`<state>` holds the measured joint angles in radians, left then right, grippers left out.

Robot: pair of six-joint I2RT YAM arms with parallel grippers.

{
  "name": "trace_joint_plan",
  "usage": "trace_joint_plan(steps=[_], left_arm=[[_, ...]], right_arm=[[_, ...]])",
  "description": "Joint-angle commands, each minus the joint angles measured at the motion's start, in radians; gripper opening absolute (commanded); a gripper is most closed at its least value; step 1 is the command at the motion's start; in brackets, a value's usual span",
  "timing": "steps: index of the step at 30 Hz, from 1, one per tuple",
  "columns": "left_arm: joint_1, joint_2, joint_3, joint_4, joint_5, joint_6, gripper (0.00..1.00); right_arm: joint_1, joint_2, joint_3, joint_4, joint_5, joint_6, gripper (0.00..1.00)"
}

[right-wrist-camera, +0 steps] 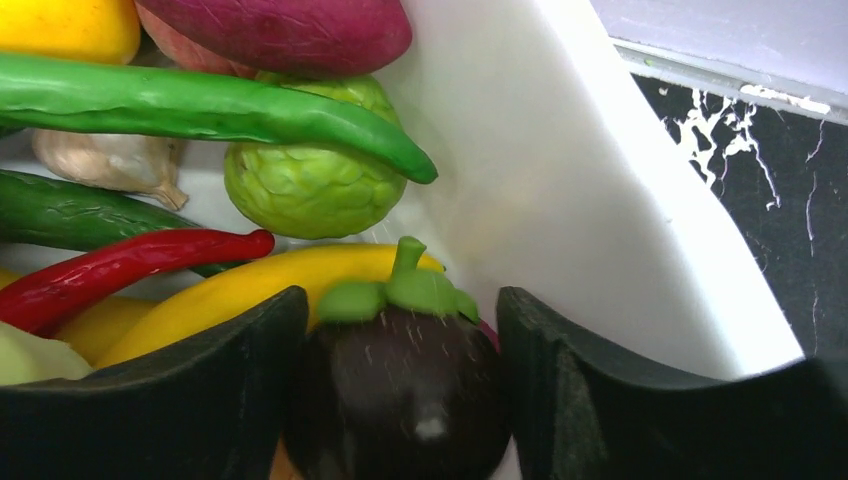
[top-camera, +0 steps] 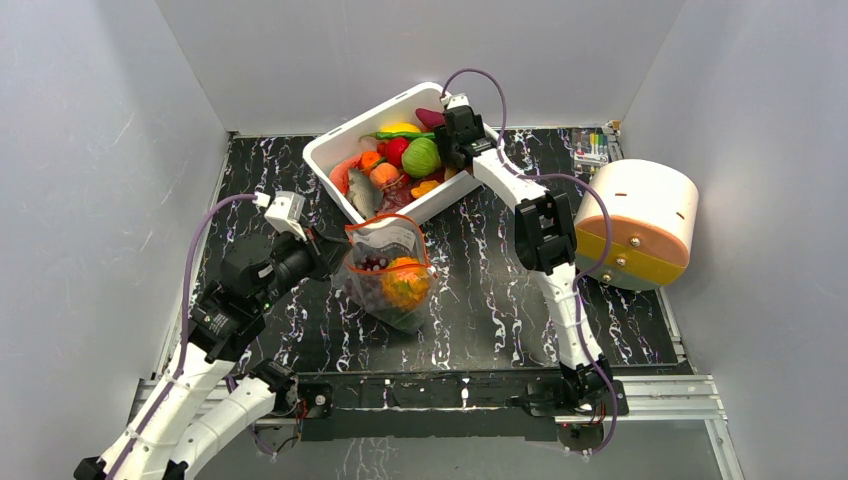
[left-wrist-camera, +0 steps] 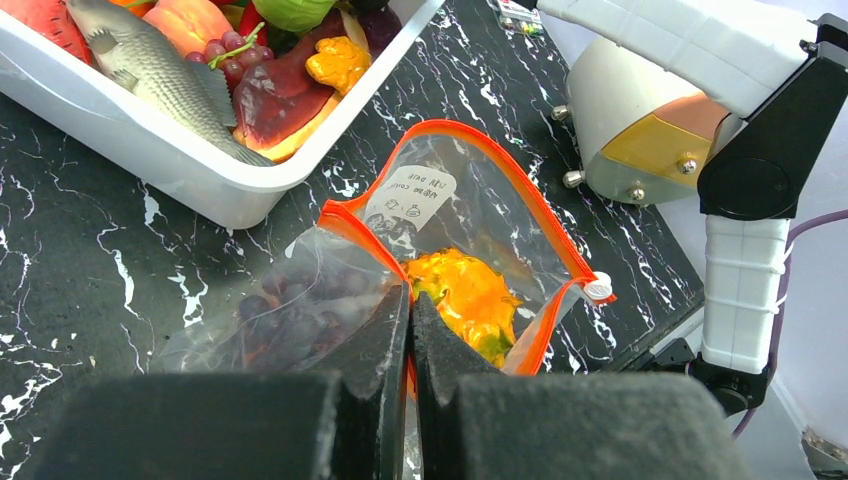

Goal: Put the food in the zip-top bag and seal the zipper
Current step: Pick up the fake vegetable from the bin.

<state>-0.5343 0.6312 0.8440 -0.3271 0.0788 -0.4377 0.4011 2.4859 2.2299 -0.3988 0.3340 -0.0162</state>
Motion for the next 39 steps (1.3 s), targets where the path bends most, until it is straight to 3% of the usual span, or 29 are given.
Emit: trace_joint_plan(steps=[1,7,12,29,39], left_arm=[[-0.003,0.002,0.03,0.057,0.012,0.01,0.0],[-0.004,-0.004,0.027,0.06,0.011,0.003,0.0],[-0.004,-0.001,0.033,0.066,0.019,-0.006,0.0],[-0.004,0.025,0.015,0.091,-0.02,0.011,0.0],[-0.004,0.047,0.014,0.116,-0.015,0.004,0.0]], right_arm=[[0.001,-0.014,-0.004,0.069,0.024,0.012,0.6],[0.002,-0.074,-0.029,0.084,-0.024,0.037,0.4],[0.002,-0.128,-0.032,0.084,-0.054,0.054,0.32],[0.002,-0.3,-0.077,0.041,-0.154,0.107,0.23],[0.004,-0.606,-0.359,-0.016,-0.313,0.204,0.21]])
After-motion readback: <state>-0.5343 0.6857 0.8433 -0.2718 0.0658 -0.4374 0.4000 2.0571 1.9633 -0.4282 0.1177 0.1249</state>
